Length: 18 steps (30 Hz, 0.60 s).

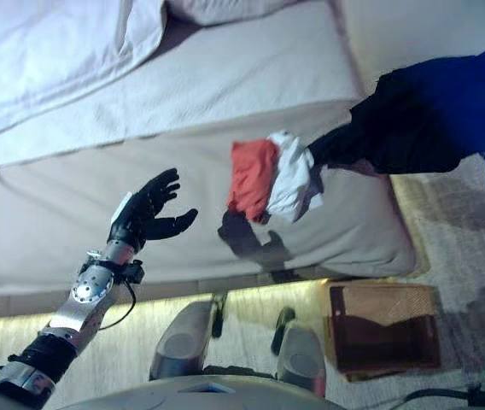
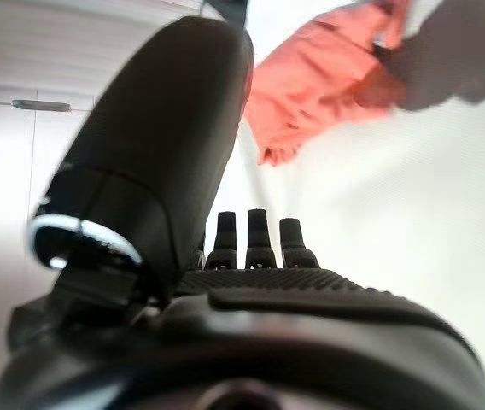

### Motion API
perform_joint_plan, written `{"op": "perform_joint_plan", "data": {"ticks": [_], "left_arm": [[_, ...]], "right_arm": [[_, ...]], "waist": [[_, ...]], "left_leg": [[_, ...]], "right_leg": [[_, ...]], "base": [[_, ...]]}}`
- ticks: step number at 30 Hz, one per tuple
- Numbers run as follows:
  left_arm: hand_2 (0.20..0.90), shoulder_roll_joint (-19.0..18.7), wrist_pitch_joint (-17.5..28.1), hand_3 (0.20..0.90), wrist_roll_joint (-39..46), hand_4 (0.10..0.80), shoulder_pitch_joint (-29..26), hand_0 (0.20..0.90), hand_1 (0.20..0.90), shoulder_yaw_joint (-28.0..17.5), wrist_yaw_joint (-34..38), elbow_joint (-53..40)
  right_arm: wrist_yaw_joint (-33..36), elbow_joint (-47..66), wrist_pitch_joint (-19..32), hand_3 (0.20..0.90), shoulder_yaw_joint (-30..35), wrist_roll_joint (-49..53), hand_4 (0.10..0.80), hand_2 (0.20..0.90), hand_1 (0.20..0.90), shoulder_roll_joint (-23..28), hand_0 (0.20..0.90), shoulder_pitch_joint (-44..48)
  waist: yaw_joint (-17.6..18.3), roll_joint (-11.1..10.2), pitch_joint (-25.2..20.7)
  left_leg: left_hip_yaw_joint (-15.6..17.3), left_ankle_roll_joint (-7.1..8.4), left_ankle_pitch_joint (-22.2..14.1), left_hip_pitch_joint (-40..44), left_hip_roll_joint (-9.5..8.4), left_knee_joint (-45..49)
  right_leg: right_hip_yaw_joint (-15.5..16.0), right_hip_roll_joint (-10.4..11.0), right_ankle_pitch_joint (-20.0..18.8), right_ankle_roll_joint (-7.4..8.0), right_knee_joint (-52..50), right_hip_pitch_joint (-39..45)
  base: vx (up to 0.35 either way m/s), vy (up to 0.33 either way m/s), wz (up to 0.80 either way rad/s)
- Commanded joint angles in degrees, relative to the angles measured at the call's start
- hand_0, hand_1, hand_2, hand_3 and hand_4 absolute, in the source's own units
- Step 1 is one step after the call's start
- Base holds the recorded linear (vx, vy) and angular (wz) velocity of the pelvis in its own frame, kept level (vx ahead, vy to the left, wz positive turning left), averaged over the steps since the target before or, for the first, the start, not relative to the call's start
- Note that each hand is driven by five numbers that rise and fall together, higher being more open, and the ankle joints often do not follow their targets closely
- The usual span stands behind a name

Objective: Pick up the clothes from the bed and place them into the basket

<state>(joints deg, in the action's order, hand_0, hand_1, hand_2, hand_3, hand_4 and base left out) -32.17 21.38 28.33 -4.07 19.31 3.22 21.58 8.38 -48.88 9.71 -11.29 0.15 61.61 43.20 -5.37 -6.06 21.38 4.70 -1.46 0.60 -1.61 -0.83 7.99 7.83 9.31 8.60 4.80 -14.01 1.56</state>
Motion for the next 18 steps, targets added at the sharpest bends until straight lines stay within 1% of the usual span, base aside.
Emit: {"op": "perform_joint_plan", "data": {"ticks": [1, 3, 5, 6, 8, 10, 12, 14, 15, 16, 18], "left_arm": [[0.9, 3.8, 5.3, 0.9, 0.0, 0.8, 1.5, 0.9, 0.9, 1.3, -0.9, -0.4], [0.9, 4.2, 5.6, 0.9, -0.2, 0.8, 0.9, 0.9, 0.9, 1.6, -1.0, 0.6], [0.9, 4.7, 5.8, 0.9, -0.5, 0.8, 0.3, 0.9, 0.9, 1.7, -1.0, 1.8], [0.9, 5.2, 5.8, 0.9, -0.8, 0.8, -0.2, 0.9, 0.9, 1.6, -1.2, 3.0], [0.9, 6.0, 6.4, 0.9, -1.6, 0.8, -0.8, 0.9, 0.9, 1.5, -1.5, 5.0], [0.9, 6.2, 6.5, 0.9, -1.9, 0.8, -1.1, 0.9, 0.9, 1.5, -1.7, 5.5], [0.9, 6.9, 7.1, 0.9, -3.0, 0.8, -1.7, 0.9, 0.9, 1.2, -2.0, 7.4], [0.9, 7.1, 7.1, 0.9, -3.5, 0.8, -1.9, 0.9, 0.9, 1.2, -2.3, 8.0], [0.9, 7.1, 7.3, 0.9, -3.9, 0.8, -2.1, 0.9, 0.9, 1.2, -2.4, 8.6], [0.9, 7.2, 7.5, 0.9, -4.4, 0.8, -2.3, 0.9, 0.9, 0.9, -2.4, 9.2], [0.9, 7.3, 7.6, 0.9, -4.8, 0.8, -2.5, 0.9, 0.9, 0.8, -2.3, 9.6]], "right_arm": [[3.7, 3.7, 3.6, 0.2, 2.9, 2.4, 0.1, 0.3, 0.3, 8.4, 0.3, -6.4], [3.9, 4.9, 3.6, 0.2, 5.6, 2.4, 0.1, 0.3, 0.3, 8.7, 0.3, -10.0], [4.1, 6.8, 2.9, 0.2, 7.9, 2.6, 0.1, 0.3, 0.3, 8.7, 0.3, -12.9], [4.4, 9.1, 1.9, 0.2, 10.1, 2.4, 0.1, 0.3, 0.3, 8.6, 0.3, -15.9], [4.6, 11.1, 1.3, 0.2, 12.5, 2.2, 0.1, 0.3, 0.3, 8.1, 0.3, -19.1], [4.5, 11.9, 0.9, 0.2, 13.4, 2.1, 0.1, 0.3, 0.3, 8.0, 0.3, -20.1], [4.0, 13.9, 0.9, 0.2, 15.9, 2.6, 0.1, 0.3, 0.3, 7.5, 0.3, -23.1], [3.9, 15.0, 0.7, 0.2, 17.3, 2.3, 0.1, 0.3, 0.3, 7.0, 0.3, -24.8], [4.0, 15.8, 1.1, 0.2, 18.4, 2.1, 0.1, 0.3, 0.3, 6.5, 0.3, -26.4], [3.9, 16.8, 1.6, 0.2, 19.6, 2.2, 0.1, 0.3, 0.3, 6.0, 0.3, -28.5], [3.8, 17.4, 1.9, 0.2, 20.7, 2.1, 0.1, 0.3, 0.3, 5.6, 0.3, -30.0]], "waist": [[5.0, 0.9, -13.7], [6.2, 0.8, -14.5], [7.4, 0.9, -15.0], [8.6, 0.8, -15.4], [9.9, 0.8, -15.8], [10.3, 0.8, -15.9], [12.0, 0.8, -16.1], [12.7, 0.8, -16.1], [13.1, 0.9, -16.2], [14.2, 0.9, -16.2], [14.6, 0.9, -16.2]], "left_leg": [[2.8, 1.51, -8.4, 2.3, 2.19, 1.2], [3.5, 1.63, -7.8, 3.8, 2.37, -1.2], [4.1, 1.78, -7.2, 4.9, 2.52, -3.6], [4.9, 1.88, -6.6, 5.8, 2.64, -5.6], [5.6, 1.89, -6.2, 6.8, 2.6, -7.6], [5.9, 1.9, -6.1, 7.1, 2.63, -8.1], [7.0, 1.74, -5.8, 7.9, 2.7, -9.8], [7.3, 1.65, -5.7, 8.1, 2.67, -10.2], [7.8, 1.53, -5.7, 8.3, 2.69, -10.6], [8.5, 1.4, -5.8, 8.5, 2.79, -10.6], [9.1, 1.34, -5.9, 8.5, 2.86, -10.5]], "right_leg": [[-2.9, -5.3, -4.8, -2.63, 6.7, -1.5], [-4.1, -5.6, -5.8, -2.17, 8.5, -0.9], [-5.3, -5.9, -6.9, -1.72, 10.1, -0.6], [-6.3, -6.1, -7.9, -1.27, 11.7, -0.4], [-7.8, -6.4, -9.0, -0.7, 13.1, -0.5], [-8.3, -6.5, -9.4, -0.52, 13.4, -0.6], [-9.8, -7.0, -10.4, 0.03, 14.5, -0.9], [-10.5, -7.3, -10.7, 0.21, 14.8, -1.1], [-11.1, -7.5, -10.8, 0.31, 14.9, -1.3], [-12.0, -7.7, -11.1, 0.52, 14.9, -1.7], [-12.5, -7.9, -11.2, 0.61, 15.0, -1.9]], "base": [[0.007, 0.028, -0.32], [0.004, 0.027, -0.28], [-0.021, 0.024, -0.29], [-0.045, 0.023, -0.23], [-0.047, 0.018, -0.3], [-0.032, 0.007, -0.33], [-0.036, 0.006, -0.29], [-0.029, 0.003, -0.24], [-0.048, 0.001, -0.3], [-0.042, -0.001, -0.35], [-0.032, -0.005, -0.23]]}}
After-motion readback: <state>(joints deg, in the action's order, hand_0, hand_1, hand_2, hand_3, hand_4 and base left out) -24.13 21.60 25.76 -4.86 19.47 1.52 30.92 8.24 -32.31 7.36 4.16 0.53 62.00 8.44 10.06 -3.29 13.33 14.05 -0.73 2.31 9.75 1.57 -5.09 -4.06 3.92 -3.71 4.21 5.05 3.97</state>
